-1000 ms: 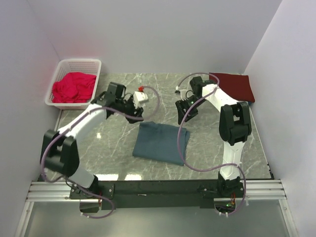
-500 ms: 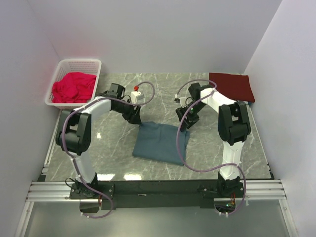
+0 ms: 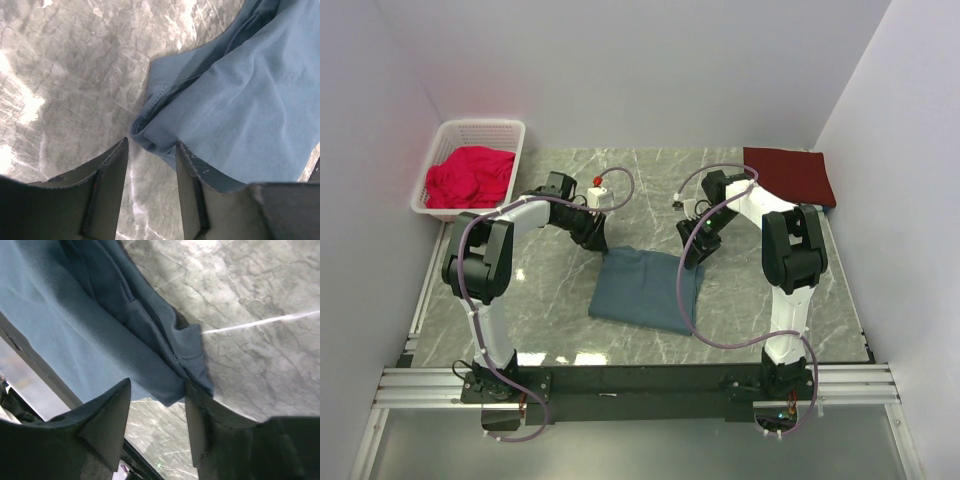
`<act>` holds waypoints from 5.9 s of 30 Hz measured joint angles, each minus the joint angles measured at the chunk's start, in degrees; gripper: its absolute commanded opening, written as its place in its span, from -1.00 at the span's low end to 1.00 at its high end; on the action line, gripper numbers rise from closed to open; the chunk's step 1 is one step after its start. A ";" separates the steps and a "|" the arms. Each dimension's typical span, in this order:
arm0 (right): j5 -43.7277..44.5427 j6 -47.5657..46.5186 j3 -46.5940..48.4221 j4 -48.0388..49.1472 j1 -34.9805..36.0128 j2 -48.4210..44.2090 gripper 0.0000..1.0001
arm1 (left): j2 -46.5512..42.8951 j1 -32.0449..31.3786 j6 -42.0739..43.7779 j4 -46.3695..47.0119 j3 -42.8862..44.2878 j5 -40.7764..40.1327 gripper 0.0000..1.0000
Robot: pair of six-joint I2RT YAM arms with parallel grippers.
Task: Fold and stack the t-shirts
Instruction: Fold the tshirt
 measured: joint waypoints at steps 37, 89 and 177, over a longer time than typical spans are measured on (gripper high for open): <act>-1.75 -0.15 -1.95 -1.53 0.00 -4.90 -1.00 | 0.42 -2.01 -1.33 -1.25 2.19 0.39 -0.42; 5.73 3.23 -5.38 6.67 -8.52 -0.13 -1.00 | 8.98 -4.20 -7.43 7.26 11.96 -4.13 -0.99; -26.12 38.84 -21.38 33.77 -4.68 -8.76 -1.00 | -0.46 -1.20 -49.51 29.29 -12.41 12.39 -0.99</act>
